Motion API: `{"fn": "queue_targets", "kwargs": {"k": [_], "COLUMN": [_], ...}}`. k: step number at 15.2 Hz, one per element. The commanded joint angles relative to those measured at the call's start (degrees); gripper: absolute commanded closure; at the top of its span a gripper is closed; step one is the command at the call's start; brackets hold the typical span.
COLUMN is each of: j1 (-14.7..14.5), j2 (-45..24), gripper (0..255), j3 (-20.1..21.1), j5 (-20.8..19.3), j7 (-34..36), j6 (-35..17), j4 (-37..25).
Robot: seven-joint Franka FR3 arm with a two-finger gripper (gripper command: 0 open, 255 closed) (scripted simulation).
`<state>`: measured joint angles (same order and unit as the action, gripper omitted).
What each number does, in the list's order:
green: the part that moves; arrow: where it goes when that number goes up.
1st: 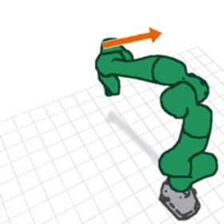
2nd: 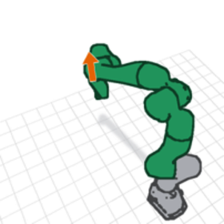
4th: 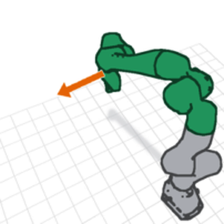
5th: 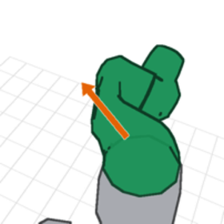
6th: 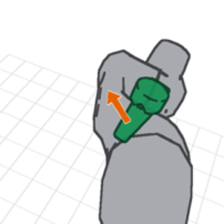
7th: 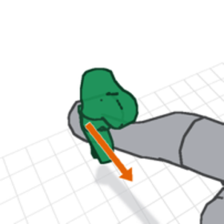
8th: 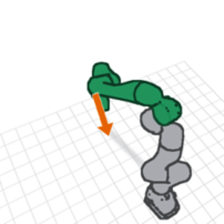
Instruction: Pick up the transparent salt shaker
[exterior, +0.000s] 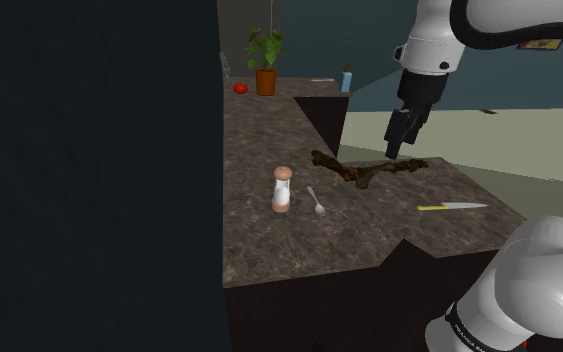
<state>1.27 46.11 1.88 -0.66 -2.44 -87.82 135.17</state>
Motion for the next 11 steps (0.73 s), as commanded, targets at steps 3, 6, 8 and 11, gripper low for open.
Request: {"fn": "queue_targets", "kwargs": {"k": [3,6,8,11], "j1": [0.0,0.0,0.0,-0.2], "j2": [-4.0,-10.2,-14.6,-21.2], "gripper": [0,0,0,0], "j3": [-0.7,-1.8,-2.4,-3.3], "j5": [0.1,0.5,0.9,1.6], "j7": [-0.8,-2.0,-2.8,-4.1], "j6": [-3.2,-7.6,-10.3,-13.8], "j4": [-0.5,-2.0,-3.3,-5.9]}}
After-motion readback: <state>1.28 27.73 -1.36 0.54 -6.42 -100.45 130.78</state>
